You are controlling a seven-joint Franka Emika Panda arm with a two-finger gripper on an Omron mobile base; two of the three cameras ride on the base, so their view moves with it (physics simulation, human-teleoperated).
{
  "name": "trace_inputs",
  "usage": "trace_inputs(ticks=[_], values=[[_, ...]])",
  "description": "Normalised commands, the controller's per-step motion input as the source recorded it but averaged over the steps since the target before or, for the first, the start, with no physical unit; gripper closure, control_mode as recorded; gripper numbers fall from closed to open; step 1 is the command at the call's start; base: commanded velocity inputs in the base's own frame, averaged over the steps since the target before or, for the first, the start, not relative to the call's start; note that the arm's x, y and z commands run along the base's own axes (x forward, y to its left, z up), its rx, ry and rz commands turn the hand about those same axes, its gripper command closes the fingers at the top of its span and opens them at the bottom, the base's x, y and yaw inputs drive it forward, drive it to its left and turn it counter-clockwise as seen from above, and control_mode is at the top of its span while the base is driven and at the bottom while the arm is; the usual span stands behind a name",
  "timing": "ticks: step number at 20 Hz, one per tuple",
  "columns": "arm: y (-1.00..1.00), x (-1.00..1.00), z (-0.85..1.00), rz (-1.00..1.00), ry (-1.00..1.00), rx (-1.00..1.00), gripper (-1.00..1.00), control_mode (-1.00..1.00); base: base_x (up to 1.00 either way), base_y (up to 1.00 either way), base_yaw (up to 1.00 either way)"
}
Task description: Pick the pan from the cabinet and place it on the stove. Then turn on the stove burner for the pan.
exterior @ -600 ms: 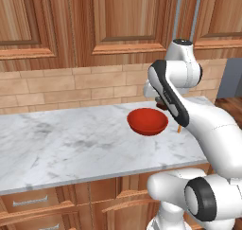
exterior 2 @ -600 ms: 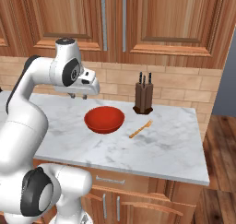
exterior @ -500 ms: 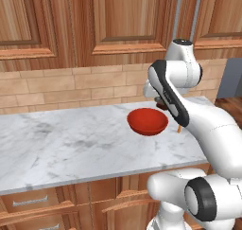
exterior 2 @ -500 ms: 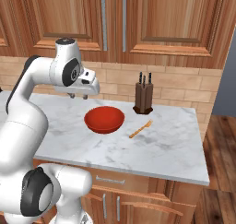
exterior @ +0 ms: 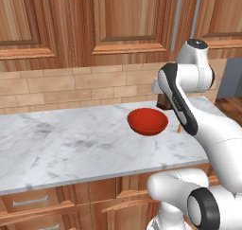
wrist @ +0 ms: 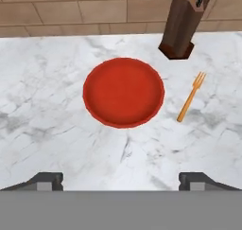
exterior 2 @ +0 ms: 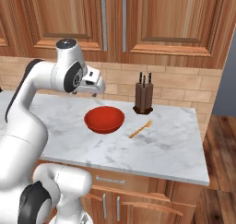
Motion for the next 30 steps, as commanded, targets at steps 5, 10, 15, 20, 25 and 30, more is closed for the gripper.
trace_inputs(ticks=[5,10,15,20,25,30], values=[[-0.36,-0.19,0.5,-0.06,-0.3,0.0,-1.0,-1.0,0.0,0.0,0.0],[-0.32,-0.11,0.63,-0.02,-0.34,0.0,-1.0,-1.0,0.0,0.0,0.0],[-0.33,-0.07,0.63,-0.01,-0.28,0.0,-1.0,-1.0,0.0,0.0,0.0],[-0.35,-0.02,0.62,0.0,-0.22,0.0,-1.0,-1.0,0.0,0.0,0.0],[-0.24,-0.02,0.42,0.0,-0.24,-0.03,-1.0,-1.0,0.0,0.0,0.0],[-0.26,-0.04,0.28,0.0,-0.27,-0.03,-1.0,-1.0,0.0,0.0,0.0]])
